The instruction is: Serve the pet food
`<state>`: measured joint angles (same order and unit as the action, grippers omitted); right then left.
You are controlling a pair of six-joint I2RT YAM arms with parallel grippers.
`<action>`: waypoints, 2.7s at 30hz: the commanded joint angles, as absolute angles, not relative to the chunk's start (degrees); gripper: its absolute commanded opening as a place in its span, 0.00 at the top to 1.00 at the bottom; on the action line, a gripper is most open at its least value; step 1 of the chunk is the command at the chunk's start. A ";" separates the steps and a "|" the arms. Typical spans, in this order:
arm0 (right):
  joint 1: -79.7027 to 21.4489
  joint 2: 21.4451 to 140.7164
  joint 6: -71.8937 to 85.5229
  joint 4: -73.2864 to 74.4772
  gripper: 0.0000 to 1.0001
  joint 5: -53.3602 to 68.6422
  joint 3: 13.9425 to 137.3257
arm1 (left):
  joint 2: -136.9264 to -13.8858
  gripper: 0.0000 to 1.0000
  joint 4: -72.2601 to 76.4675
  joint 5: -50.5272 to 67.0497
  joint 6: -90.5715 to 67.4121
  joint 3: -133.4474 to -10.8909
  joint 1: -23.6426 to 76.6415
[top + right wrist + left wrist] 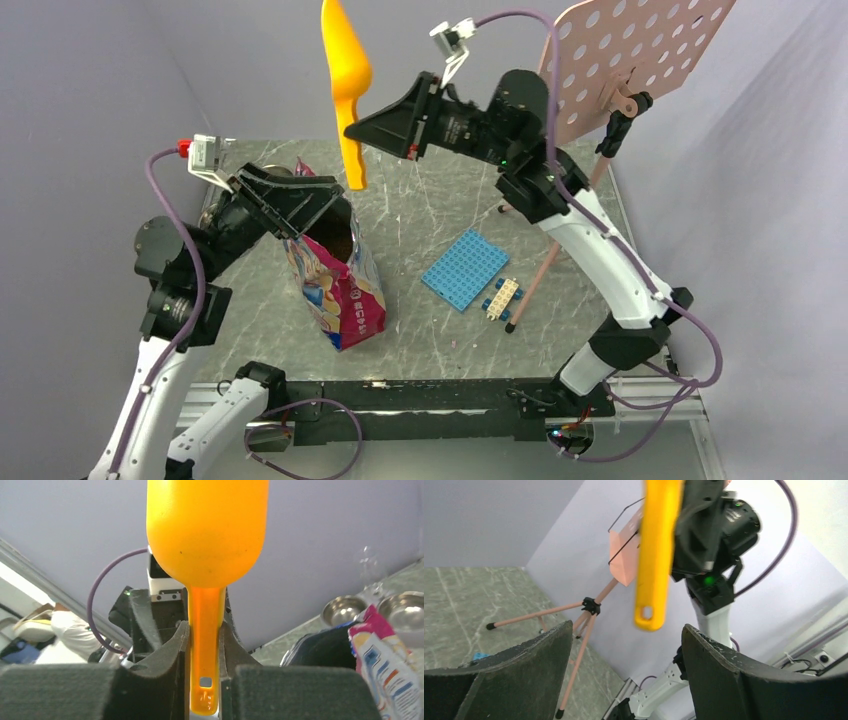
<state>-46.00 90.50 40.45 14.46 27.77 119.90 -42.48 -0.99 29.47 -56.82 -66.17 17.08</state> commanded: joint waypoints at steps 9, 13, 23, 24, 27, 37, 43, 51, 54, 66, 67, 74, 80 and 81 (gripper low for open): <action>-47.92 89.75 51.57 -1.94 1.00 38.17 110.76 | -44.38 0.17 10.10 35.63 -58.33 -68.08 19.46; -48.36 87.97 52.06 -2.12 1.00 36.99 108.75 | -43.44 0.18 8.28 34.16 -57.35 -67.99 19.61; -49.97 88.11 58.51 -11.92 1.00 36.57 105.56 | -43.58 0.35 10.43 33.90 -58.95 -66.40 22.00; -50.11 88.19 59.17 -12.83 1.00 36.31 105.26 | -43.64 0.38 9.97 33.85 -58.49 -66.45 22.38; -50.98 88.12 60.66 -15.00 1.00 34.85 103.88 | -43.77 0.52 9.55 34.41 -57.90 -66.44 22.98; -51.25 86.70 48.44 7.16 0.44 27.90 106.70 | -43.29 1.00 -28.03 28.00 -34.05 -79.74 23.12; -51.46 89.59 41.04 24.17 0.00 18.13 114.89 | -44.79 1.00 -52.33 21.78 -17.44 -91.06 23.20; -55.44 94.00 34.12 28.97 0.00 15.20 123.14 | -48.16 1.00 -70.84 10.39 -7.55 -99.48 23.17; -57.47 93.73 32.09 29.03 0.00 12.89 122.89 | -47.70 1.00 -71.80 7.12 -6.62 -99.23 23.19; -58.40 105.71 35.15 39.41 0.06 1.49 139.60 | -44.23 1.00 -76.46 8.23 0.77 -94.86 23.20; -58.55 106.55 35.16 39.49 0.09 1.19 140.41 | -44.35 1.00 -77.12 8.55 1.44 -95.14 23.14; -58.86 107.94 34.10 42.29 0.58 -1.45 141.09 | -44.91 1.00 -79.15 8.20 2.26 -98.36 23.12; -58.29 102.10 33.05 37.09 1.00 6.36 133.79 | -44.48 0.78 -74.87 14.40 -8.48 -99.55 23.12; -58.15 100.77 32.71 35.91 1.00 7.46 132.65 | -43.32 0.68 -72.41 16.16 -11.06 -98.29 23.14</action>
